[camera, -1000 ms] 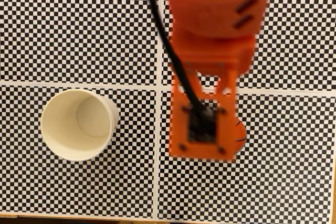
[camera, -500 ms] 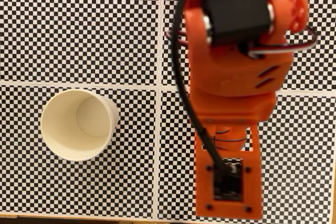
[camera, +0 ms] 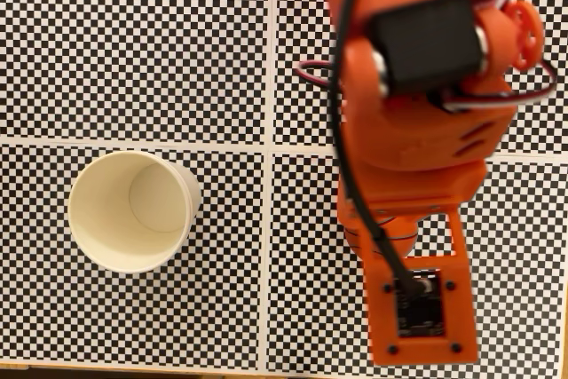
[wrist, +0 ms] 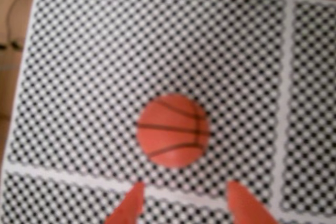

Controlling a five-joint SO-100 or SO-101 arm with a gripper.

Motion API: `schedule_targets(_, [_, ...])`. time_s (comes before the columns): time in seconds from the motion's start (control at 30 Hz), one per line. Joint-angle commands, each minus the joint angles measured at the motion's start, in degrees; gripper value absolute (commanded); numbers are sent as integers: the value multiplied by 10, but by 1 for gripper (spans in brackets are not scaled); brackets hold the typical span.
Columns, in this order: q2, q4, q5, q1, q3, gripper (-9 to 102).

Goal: Grasp basketball and place into cup.

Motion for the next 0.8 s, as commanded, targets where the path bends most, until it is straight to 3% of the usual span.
schedule_targets(0.0, [-3, -2, 13, -11, -34, 24])
schedule_targets(0.33, [-22, -5, 15, -21, -34, 36])
schedule_targets(0.47, [-38, -17, 33, -25, -44, 47])
schedule_targets(0.77, [-73, -17, 69, -35, -54, 49])
